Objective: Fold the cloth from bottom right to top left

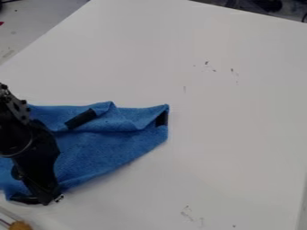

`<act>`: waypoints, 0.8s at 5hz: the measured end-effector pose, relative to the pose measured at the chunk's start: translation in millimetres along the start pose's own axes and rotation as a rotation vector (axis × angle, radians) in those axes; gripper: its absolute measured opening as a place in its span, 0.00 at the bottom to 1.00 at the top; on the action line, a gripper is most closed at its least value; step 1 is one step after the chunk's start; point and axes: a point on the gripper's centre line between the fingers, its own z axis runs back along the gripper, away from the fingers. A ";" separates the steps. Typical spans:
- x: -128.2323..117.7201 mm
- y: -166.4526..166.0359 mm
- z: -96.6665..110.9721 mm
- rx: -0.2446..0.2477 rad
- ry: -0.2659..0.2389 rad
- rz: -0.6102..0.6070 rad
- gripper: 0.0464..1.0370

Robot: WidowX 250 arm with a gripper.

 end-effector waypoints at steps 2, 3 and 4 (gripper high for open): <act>27.4 12.1 31.6 -0.068 0.111 -0.043 0.04; 53.7 43.0 63.1 -0.061 0.199 -0.099 0.03; 80.6 93.3 66.2 -0.074 0.263 -0.242 0.03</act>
